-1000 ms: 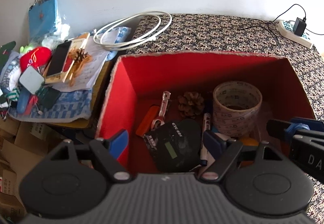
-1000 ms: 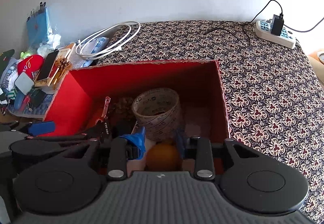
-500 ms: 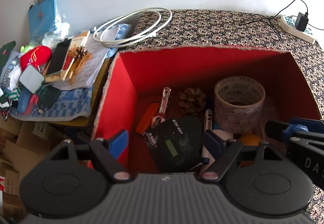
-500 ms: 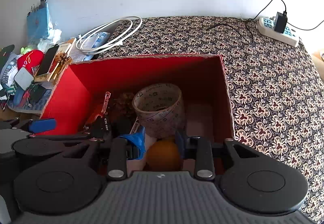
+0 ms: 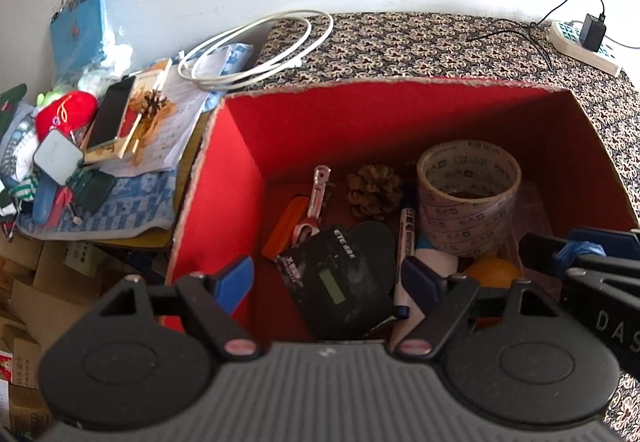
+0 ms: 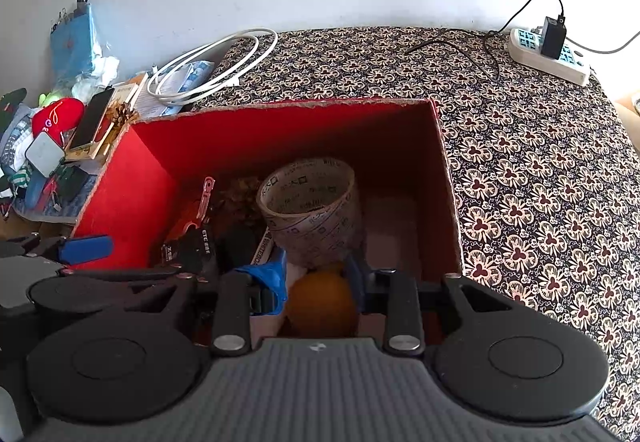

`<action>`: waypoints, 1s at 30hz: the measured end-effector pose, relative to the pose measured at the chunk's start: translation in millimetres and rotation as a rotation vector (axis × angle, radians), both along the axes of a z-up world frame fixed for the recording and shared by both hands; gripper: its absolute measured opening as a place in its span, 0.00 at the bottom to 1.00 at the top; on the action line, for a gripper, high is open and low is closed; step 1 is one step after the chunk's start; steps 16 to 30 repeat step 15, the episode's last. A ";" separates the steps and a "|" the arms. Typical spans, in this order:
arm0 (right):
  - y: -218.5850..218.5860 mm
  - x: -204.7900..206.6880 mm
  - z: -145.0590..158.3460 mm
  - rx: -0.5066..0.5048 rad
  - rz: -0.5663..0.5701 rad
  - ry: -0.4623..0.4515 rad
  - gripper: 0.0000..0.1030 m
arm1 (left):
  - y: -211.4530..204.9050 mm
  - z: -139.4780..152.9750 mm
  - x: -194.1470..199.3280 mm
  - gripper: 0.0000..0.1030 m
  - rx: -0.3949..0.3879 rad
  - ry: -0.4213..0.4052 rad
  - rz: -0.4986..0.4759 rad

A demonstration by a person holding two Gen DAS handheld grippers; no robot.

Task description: Organize rigid objects

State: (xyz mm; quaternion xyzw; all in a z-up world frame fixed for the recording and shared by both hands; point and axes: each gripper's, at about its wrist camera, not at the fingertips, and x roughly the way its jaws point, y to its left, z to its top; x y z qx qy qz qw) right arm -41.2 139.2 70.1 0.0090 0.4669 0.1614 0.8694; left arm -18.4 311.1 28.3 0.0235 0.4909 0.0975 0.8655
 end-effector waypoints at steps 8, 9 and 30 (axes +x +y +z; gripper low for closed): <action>0.0 0.5 -3.7 0.000 0.003 0.010 0.15 | 1.2 -3.6 1.4 0.80 -0.023 0.000 -0.016; -0.3 0.7 -3.7 0.002 0.001 0.011 0.15 | 2.4 -4.0 1.4 0.78 -0.038 0.000 -0.020; -0.5 0.7 -2.9 0.009 0.001 0.007 0.15 | 3.3 -1.2 -0.5 0.72 -0.037 -0.030 -0.019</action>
